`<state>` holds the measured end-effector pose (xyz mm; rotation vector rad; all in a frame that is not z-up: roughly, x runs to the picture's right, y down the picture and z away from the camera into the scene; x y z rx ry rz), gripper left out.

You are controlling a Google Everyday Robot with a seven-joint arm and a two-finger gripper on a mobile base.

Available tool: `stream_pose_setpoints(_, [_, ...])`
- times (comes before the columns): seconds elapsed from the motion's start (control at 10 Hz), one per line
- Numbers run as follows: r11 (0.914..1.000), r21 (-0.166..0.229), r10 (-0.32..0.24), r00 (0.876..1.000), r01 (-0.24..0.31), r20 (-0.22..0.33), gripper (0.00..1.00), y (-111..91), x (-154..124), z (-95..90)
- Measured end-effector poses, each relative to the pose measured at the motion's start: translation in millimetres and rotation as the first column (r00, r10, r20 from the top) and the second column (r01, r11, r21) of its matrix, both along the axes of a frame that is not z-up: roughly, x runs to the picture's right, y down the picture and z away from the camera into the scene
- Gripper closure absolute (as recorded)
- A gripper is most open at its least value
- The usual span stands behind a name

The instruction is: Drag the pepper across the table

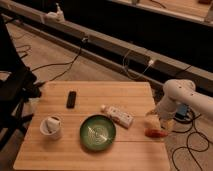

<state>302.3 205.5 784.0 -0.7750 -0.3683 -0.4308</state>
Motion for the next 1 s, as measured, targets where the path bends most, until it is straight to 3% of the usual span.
stream_pose_setpoints(0.4, [0.9955, -0.054, 0.077, 0.997, -0.077, 0.0, 0.2, 22, 3, 7.1])
stream_pose_setpoints(0.8, [0.9858, -0.093, 0.14, 0.99, -0.14, -0.01, 0.21, 43, 8, 14.9])
stream_pose_setpoints(1.0, [0.9841, -0.102, 0.144, 0.989, -0.145, -0.017, 0.39, 51, 11, 17.6])
